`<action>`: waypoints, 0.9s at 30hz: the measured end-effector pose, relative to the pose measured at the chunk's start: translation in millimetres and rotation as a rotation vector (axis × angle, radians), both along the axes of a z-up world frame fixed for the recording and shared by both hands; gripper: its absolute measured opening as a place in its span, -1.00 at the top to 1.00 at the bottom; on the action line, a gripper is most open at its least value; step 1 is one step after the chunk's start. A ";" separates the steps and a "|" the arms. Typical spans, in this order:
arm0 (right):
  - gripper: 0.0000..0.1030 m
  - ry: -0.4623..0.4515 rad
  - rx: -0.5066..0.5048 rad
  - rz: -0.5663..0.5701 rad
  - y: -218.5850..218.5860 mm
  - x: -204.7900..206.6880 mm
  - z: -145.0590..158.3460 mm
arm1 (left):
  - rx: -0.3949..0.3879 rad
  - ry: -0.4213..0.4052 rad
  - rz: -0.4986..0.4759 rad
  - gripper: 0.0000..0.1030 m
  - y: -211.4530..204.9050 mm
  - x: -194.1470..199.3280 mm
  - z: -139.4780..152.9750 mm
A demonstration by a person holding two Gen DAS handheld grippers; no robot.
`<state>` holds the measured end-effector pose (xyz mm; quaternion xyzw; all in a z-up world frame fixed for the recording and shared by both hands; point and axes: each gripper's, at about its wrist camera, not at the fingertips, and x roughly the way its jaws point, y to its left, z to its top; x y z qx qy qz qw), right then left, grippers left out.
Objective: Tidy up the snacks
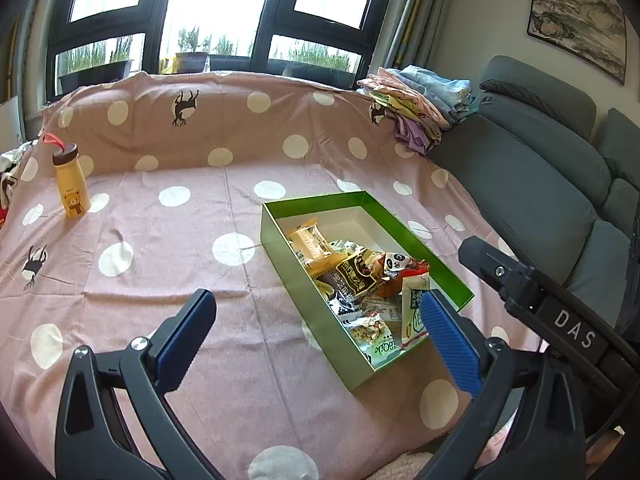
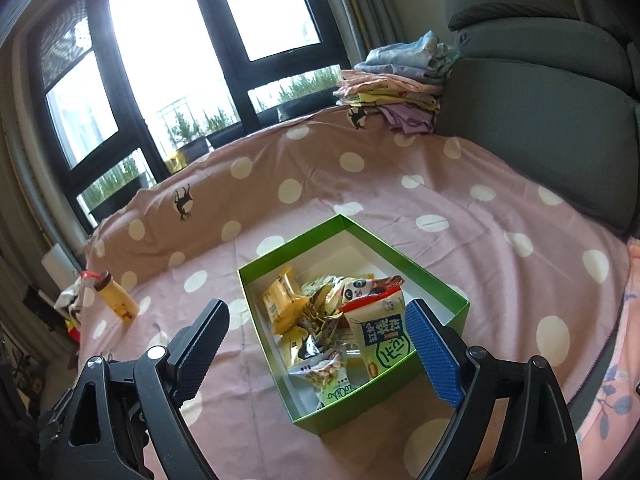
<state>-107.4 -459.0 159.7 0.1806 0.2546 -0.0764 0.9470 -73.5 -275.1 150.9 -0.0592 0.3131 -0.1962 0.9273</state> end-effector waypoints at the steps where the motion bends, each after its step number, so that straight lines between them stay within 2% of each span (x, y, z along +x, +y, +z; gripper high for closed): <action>1: -0.74 0.004 0.006 0.000 -0.9 0.5 -0.7 | -0.004 0.007 -0.004 -0.99 0.1 0.5 -0.7; 13: -0.74 0.038 0.036 -0.050 -12.1 -0.2 -6.0 | 0.011 0.030 -0.034 -0.99 -9.4 1.2 -4.5; 27: -0.74 0.047 0.032 -0.055 -13.4 -0.1 -6.1 | 0.029 0.040 -0.054 -0.99 -15.0 -0.2 -6.4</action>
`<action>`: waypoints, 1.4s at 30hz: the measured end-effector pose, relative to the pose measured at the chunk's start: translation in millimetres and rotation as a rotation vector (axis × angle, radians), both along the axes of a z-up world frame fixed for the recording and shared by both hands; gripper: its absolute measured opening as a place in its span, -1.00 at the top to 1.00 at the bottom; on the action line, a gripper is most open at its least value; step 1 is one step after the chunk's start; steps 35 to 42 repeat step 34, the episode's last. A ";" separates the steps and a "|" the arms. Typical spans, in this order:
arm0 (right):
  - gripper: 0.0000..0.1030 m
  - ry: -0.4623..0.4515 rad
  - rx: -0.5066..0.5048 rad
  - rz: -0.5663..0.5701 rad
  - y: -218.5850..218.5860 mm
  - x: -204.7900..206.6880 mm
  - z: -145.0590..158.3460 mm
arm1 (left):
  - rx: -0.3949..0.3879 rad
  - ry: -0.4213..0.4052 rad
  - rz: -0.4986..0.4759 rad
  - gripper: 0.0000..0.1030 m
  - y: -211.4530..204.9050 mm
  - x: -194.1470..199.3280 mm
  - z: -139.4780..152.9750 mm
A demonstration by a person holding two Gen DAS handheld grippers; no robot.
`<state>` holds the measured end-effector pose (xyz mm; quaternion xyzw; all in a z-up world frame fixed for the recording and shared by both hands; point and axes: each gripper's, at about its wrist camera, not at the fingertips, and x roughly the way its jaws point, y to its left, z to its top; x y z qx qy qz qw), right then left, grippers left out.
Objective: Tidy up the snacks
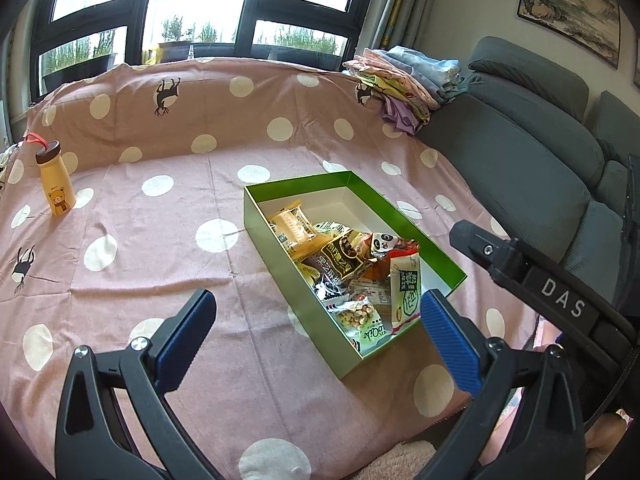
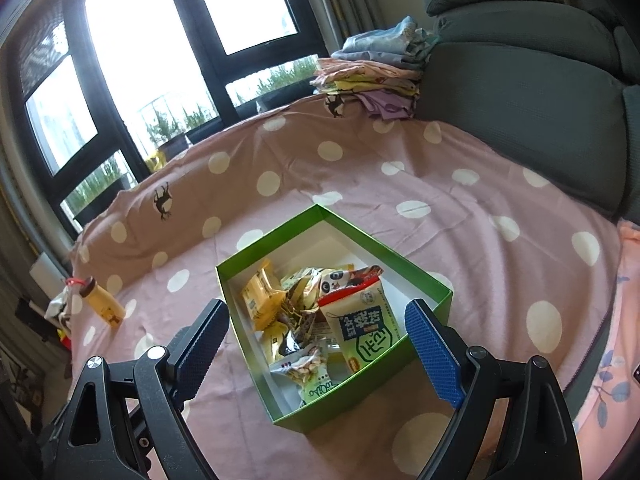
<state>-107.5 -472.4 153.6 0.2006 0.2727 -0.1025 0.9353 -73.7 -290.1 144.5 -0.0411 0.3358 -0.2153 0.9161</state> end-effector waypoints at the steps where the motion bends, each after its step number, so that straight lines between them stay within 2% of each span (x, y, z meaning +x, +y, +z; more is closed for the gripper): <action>1: -0.74 0.001 0.001 0.001 -0.9 -0.2 -0.8 | -0.001 0.001 0.001 -0.99 -0.3 0.1 0.0; 12: -0.74 0.009 -0.011 -0.008 -5.4 -2.2 -3.7 | -0.029 0.017 -0.036 -0.99 0.5 -1.1 -0.1; 42: -0.74 0.026 -0.044 -0.019 -9.0 -1.0 -3.6 | -0.024 0.015 -0.049 -0.99 -2.1 -5.7 1.3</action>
